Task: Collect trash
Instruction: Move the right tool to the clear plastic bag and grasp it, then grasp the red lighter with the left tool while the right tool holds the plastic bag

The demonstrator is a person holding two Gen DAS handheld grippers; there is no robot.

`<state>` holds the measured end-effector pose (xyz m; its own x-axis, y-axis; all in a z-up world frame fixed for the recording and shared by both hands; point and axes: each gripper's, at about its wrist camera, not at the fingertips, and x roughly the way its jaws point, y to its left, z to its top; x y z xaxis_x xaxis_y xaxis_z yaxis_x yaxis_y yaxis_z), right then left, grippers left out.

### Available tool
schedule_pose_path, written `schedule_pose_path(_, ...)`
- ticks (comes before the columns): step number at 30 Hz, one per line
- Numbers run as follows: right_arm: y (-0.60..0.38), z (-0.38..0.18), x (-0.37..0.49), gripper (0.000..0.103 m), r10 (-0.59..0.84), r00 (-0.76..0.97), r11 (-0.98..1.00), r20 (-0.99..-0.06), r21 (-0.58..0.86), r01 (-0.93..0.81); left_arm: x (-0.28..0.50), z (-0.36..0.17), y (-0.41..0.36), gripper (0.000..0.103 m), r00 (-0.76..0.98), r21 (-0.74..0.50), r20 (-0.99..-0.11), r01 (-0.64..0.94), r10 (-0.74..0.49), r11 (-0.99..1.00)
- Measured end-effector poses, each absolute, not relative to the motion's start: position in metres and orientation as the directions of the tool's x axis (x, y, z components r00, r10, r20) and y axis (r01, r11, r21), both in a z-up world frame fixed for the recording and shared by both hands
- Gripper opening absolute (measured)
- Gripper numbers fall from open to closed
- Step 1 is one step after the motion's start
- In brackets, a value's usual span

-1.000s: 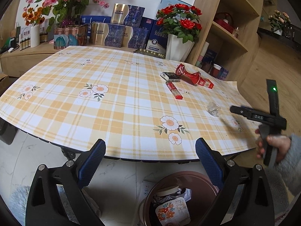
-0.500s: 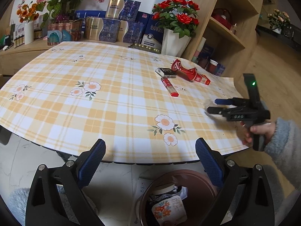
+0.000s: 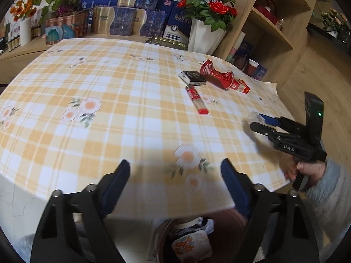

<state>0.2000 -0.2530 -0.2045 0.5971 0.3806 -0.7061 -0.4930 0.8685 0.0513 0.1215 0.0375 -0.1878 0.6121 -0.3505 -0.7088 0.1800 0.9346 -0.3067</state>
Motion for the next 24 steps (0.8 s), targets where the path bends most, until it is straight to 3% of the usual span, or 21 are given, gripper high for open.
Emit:
schedule_pose_path(1,-0.257,-0.203,0.201,0.046,0.380,0.607,0.877,-0.698,0.064,-0.476,0.131,-0.187,0.032,0.068,0.596,-0.315,-0.715,0.190,-0.364,0.930)
schedule_pose_path(3,-0.265,-0.202,0.204,0.046,0.361,0.631,0.900,-0.686,0.079,-0.429,0.145,-0.186,0.022,0.058,0.573,-0.311,-0.732,0.201,-0.368,0.929)
schedule_pose_path(15,-0.302,-0.196,0.207,0.045,0.353,0.711,0.935,-0.608,0.201,-0.293,0.243,-0.201,-0.043,0.051,0.482,-0.293,-0.789,0.251,-0.381,0.923)
schedule_pose_path(24,-0.302,-0.196,0.206,0.045,0.350,0.712,0.936,-0.609,0.198,-0.291,0.296,-0.215,-0.079,0.048,0.495,-0.106,-0.843,0.229,-0.210,0.968)
